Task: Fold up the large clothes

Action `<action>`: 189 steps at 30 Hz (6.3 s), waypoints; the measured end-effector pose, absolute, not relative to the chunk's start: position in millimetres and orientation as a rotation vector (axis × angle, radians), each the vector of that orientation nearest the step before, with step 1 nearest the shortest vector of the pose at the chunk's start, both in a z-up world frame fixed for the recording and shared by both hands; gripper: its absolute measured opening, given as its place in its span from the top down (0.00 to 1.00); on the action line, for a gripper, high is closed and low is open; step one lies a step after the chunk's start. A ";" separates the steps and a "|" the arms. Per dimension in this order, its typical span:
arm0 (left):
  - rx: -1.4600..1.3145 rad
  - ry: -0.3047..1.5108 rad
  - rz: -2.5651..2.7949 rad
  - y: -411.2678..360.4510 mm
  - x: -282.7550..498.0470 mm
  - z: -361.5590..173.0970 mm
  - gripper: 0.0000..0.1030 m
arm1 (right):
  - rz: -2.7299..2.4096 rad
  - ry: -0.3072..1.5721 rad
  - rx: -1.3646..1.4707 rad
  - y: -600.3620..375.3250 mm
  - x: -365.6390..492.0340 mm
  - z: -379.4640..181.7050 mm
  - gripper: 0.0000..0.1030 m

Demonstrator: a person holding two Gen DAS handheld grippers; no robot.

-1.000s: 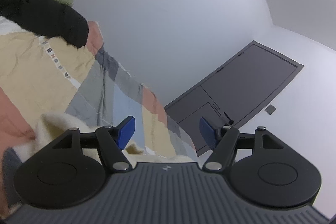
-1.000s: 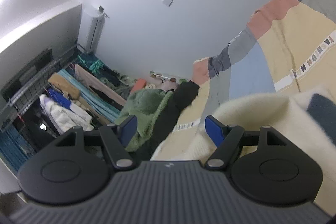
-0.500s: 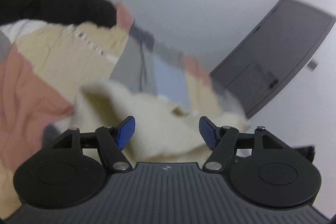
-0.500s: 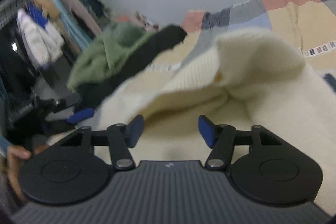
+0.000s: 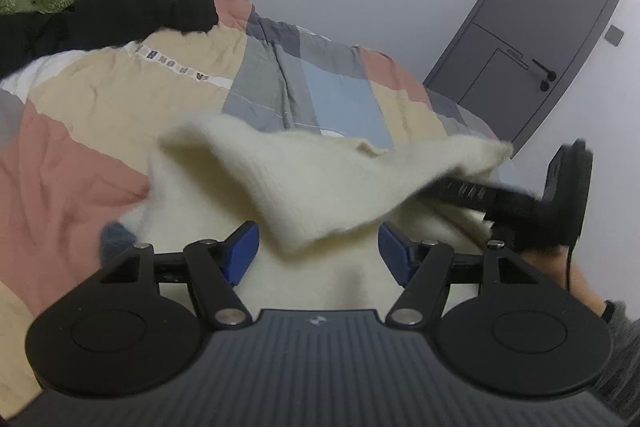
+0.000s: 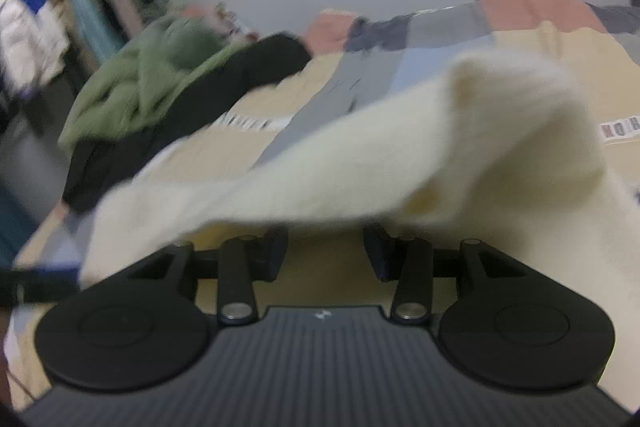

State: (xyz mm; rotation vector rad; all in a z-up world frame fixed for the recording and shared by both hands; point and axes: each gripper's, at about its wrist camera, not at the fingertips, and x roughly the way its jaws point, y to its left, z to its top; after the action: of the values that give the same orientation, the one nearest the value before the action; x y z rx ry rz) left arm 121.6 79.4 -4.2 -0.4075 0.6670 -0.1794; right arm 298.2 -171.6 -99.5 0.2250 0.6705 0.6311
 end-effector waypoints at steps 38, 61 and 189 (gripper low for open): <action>-0.411 0.646 0.072 99.6 171.6 -42.6 0.36 | 0.361 0.637 -0.135 -187.3 309.5 -110.3 0.80; -0.441 0.630 0.056 98.9 161.0 -36.2 0.36 | 0.025 0.676 0.393 -325.1 324.7 -120.9 0.72; -1.139 0.562 0.024 79.2 -21.5 -18.6 0.61 | 0.371 0.734 0.843 -310.9 107.2 -76.4 0.71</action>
State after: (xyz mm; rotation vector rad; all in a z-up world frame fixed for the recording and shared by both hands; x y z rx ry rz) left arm -21.5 79.2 -18.6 -1.1391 0.5615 0.0245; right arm 107.2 -310.9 -76.4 0.8427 0.7335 0.3711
